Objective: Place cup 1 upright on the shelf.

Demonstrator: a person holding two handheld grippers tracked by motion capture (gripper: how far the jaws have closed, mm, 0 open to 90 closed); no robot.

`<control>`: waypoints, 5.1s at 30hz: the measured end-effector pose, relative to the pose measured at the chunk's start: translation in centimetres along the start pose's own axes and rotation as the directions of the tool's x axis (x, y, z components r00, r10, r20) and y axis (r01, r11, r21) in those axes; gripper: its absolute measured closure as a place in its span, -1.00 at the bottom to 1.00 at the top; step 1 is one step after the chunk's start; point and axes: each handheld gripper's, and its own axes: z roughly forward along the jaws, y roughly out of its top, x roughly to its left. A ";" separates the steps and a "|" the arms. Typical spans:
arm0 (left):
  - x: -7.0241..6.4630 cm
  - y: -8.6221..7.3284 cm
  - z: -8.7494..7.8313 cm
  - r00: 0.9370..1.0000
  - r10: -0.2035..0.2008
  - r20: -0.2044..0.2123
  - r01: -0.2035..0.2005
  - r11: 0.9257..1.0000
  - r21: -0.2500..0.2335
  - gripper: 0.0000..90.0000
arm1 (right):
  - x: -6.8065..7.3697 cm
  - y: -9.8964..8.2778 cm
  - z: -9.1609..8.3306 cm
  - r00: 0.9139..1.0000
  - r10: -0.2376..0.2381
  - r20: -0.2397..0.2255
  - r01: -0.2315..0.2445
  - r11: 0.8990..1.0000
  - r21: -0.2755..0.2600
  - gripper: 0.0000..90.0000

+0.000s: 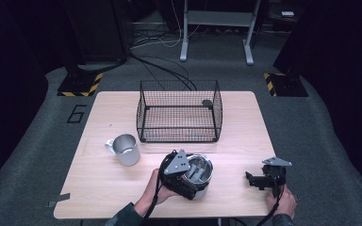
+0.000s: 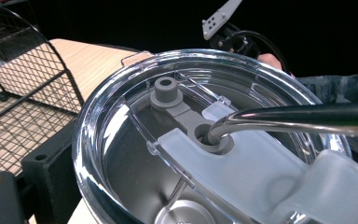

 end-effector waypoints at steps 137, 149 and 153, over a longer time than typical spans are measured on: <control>17.2 13.1 3.0 0.969 -0.087 -0.229 0.076 0.996 -0.056 -0.92 | 0.0 0.0 0.0 1.000 0.004 -0.005 -0.004 1.000 0.004 -1.00; 18.8 13.2 4.6 0.962 -0.087 -0.260 0.086 0.996 -0.016 -0.92 | 0.0 0.0 0.0 1.000 0.003 -0.004 -0.003 1.000 0.004 -1.00; 19.1 13.1 5.2 0.958 -0.092 -0.273 0.092 0.996 -0.013 -0.92 | 0.0 0.0 0.0 1.000 0.002 -0.004 -0.002 1.000 0.003 -1.00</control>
